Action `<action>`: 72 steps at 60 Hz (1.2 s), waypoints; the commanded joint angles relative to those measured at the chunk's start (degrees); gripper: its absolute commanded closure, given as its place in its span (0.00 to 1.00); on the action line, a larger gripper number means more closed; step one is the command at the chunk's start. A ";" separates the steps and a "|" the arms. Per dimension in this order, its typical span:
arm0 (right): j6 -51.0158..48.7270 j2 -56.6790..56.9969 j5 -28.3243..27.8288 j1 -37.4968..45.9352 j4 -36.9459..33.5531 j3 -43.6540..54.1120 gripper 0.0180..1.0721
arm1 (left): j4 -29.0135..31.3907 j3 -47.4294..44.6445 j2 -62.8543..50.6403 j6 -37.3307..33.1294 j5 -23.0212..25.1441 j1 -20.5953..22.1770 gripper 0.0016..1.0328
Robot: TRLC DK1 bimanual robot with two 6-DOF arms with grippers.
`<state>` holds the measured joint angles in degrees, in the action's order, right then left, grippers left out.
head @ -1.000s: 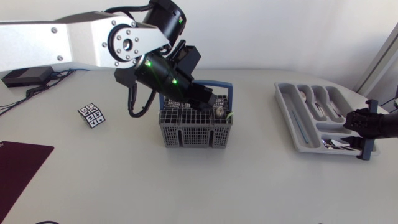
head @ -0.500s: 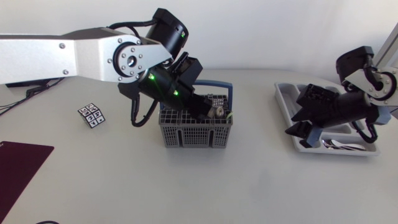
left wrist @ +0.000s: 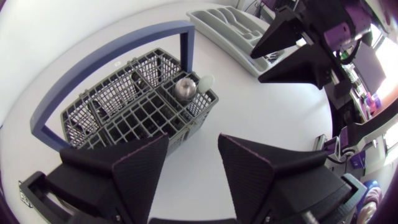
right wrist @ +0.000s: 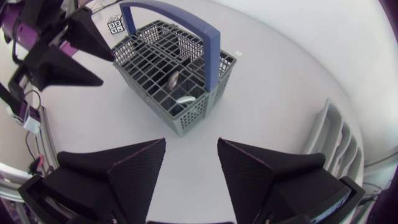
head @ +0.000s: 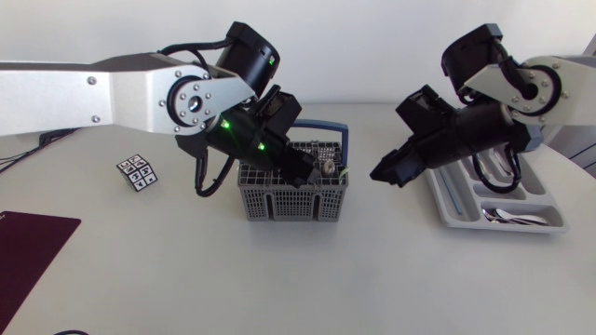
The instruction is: Transfer all utensils from the basket to the drawer tray.
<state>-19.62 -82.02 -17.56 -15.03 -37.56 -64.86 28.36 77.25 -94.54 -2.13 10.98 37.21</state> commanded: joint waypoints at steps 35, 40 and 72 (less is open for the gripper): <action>24.63 -17.83 -8.54 -3.17 -7.09 -13.89 0.56 | -2.52 -6.33 4.81 -2.35 -0.70 -2.41 0.45; 27.79 -18.70 -8.45 -3.17 -6.74 -14.33 0.60 | -2.87 -6.59 4.98 -2.35 -0.70 -2.49 0.45; 35.79 -20.20 -6.43 -1.32 -6.65 -17.32 0.60 | -5.68 -8.26 5.07 -2.26 -0.70 -2.67 0.45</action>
<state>13.23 -100.97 -24.16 -16.40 -43.75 -80.34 23.24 70.67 -90.35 -3.31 10.37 34.65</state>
